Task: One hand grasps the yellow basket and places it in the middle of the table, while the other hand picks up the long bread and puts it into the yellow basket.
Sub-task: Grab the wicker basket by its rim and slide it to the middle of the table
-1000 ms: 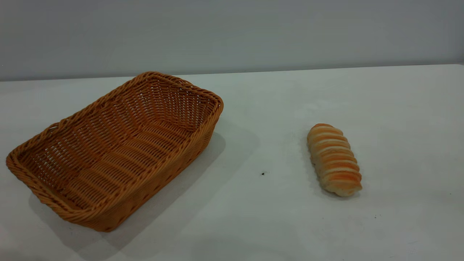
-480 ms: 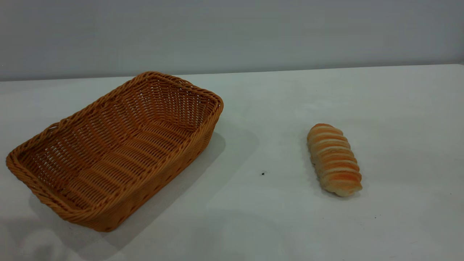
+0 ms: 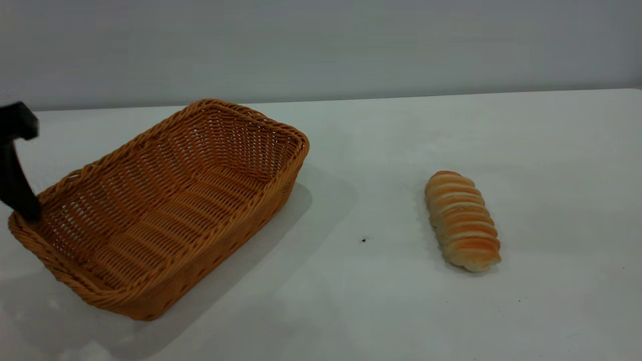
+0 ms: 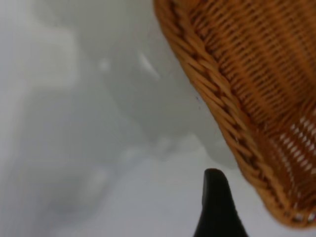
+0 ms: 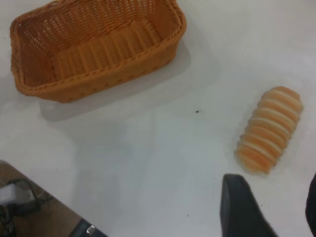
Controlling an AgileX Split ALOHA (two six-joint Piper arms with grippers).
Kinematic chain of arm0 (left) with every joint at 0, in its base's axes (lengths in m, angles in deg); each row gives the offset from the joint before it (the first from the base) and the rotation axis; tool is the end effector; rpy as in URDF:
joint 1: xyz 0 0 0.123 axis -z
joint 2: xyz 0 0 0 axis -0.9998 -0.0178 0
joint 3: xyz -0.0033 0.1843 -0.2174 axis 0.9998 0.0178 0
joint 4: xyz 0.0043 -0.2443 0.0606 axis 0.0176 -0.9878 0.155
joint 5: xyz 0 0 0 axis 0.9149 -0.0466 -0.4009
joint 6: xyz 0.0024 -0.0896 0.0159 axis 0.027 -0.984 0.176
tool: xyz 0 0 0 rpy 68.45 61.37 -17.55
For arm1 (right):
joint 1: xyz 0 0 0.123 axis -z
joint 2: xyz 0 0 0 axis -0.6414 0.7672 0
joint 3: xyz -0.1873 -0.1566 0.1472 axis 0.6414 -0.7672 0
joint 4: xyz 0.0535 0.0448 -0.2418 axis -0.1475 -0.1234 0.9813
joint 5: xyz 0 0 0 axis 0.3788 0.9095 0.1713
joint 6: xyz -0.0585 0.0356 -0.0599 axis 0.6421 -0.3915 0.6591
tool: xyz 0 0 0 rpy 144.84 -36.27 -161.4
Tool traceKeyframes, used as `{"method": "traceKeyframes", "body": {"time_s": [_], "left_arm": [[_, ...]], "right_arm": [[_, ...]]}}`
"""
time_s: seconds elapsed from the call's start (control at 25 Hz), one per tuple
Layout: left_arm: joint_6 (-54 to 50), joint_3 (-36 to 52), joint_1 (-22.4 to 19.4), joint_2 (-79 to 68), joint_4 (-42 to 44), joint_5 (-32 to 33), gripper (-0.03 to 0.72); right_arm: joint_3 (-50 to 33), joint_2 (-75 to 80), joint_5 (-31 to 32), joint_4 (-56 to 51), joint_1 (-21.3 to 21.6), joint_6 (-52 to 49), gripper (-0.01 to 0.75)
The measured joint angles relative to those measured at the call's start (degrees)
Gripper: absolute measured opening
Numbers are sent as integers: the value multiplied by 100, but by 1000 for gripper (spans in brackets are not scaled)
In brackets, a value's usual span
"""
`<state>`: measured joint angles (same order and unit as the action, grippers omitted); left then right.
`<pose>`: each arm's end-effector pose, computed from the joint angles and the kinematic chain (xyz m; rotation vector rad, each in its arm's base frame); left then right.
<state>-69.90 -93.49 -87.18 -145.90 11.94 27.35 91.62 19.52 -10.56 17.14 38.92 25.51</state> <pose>0.2598 -0.0166 0.1650 -0.6540 2.7245 -0.2644 0.1312 0.0464 0.2848 -0.5351 2.1285 0.4495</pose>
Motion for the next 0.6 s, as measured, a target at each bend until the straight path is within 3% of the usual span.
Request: {"method": "traceKeyframes", "body": {"time_s": [0.6], "left_arm": [[-944,-47,0,-1478,-472,-1135,530]], "right_arm": [[0,0,0,23,0,0,370]]}}
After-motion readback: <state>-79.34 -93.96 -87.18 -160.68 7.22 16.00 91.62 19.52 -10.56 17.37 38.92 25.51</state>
